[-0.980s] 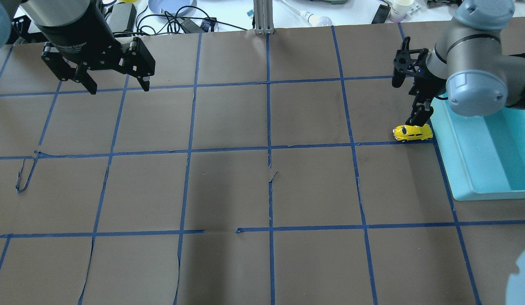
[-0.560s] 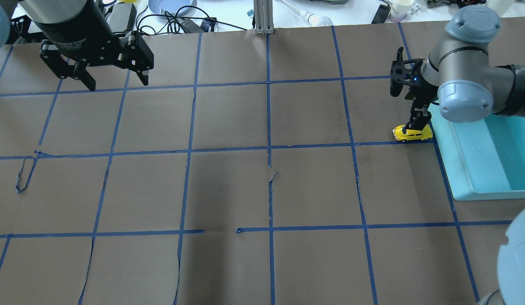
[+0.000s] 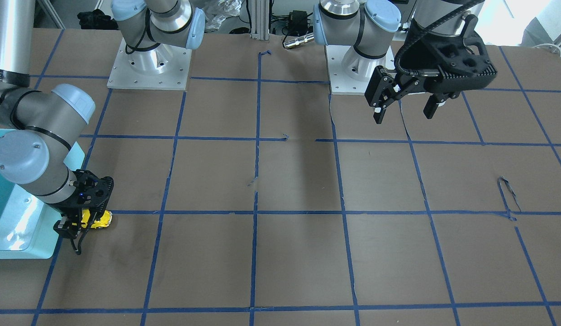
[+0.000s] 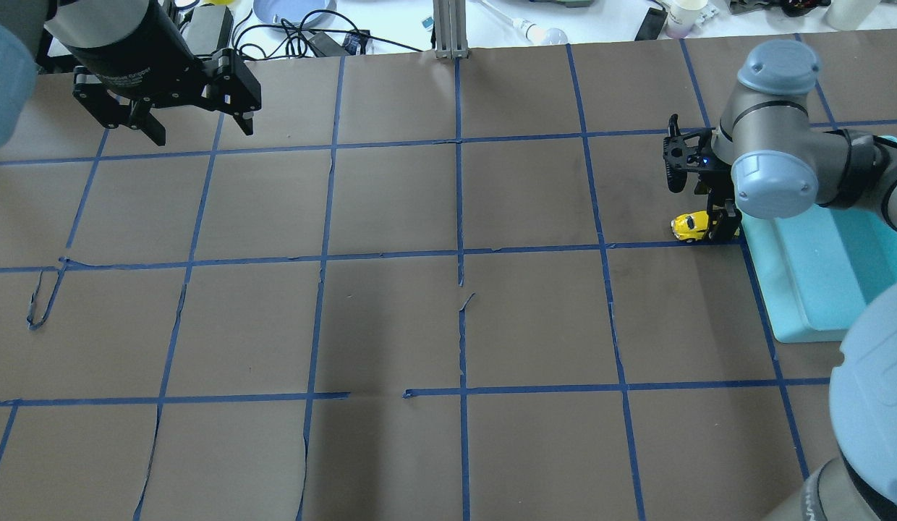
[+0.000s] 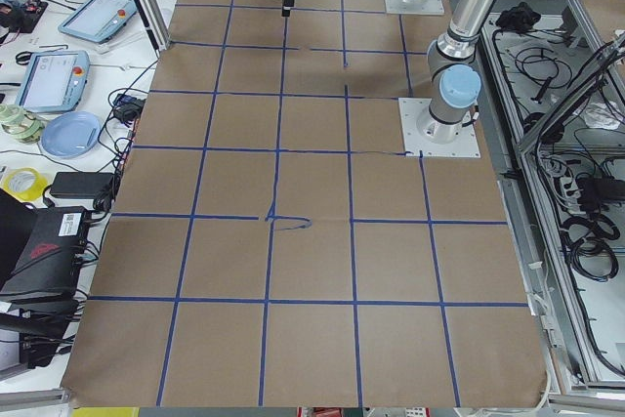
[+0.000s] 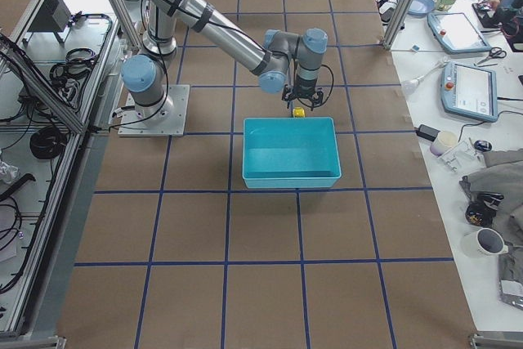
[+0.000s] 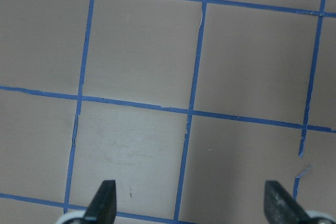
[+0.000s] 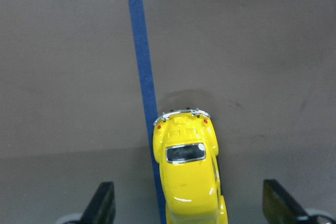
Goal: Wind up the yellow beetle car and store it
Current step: 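Close the right gripper on the yellow car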
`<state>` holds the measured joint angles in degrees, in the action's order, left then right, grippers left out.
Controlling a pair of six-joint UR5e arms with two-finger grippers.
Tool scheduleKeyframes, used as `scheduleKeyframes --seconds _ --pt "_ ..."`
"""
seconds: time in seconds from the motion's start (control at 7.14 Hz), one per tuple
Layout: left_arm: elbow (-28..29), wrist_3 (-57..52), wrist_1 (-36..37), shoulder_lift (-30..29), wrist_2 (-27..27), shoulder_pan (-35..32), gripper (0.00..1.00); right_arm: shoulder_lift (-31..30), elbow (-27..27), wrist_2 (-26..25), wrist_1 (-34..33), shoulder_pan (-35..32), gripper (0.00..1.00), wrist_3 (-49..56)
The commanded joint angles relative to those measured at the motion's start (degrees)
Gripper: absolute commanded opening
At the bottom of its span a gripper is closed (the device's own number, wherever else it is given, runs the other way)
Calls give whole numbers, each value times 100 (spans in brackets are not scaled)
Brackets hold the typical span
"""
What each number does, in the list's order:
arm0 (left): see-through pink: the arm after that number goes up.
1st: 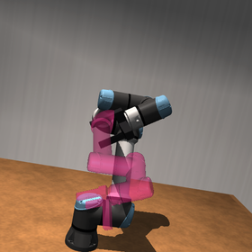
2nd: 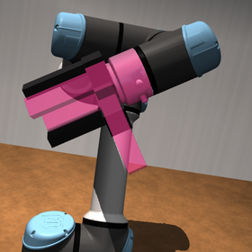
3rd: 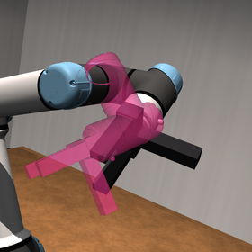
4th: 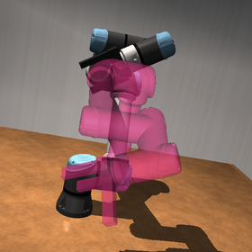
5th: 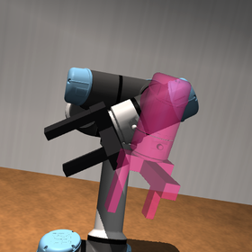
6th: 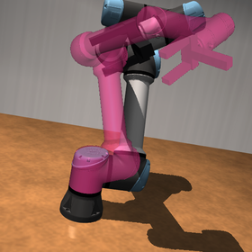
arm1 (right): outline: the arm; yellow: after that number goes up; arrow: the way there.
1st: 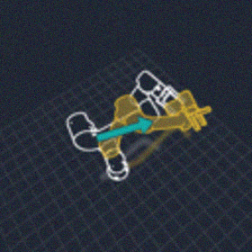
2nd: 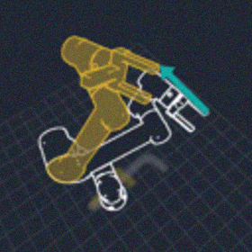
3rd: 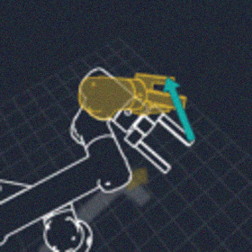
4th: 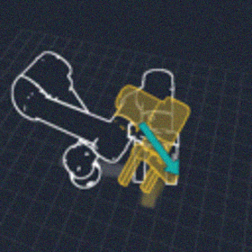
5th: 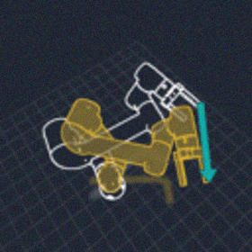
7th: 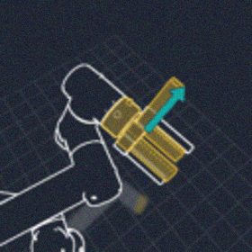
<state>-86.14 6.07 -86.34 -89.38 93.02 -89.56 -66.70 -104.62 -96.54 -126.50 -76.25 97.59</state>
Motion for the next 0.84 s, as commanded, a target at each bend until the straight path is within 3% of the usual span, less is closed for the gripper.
scheduleKeyframes --seconds 0.0,0.28,0.56,0.7 --pt "-8 -229 -6 26 -39 158 100 166 12 -5 -15 84 100 32" --pt "-112 -229 37 52 -56 132 100 202 3 4 -41 93 97 32" --pt "-139 -229 38 78 -56 158 100 237 30 -5 -50 93 24 32" --pt "-140 -229 38 79 -56 150 100 202 38 -5 -41 93 0 15"
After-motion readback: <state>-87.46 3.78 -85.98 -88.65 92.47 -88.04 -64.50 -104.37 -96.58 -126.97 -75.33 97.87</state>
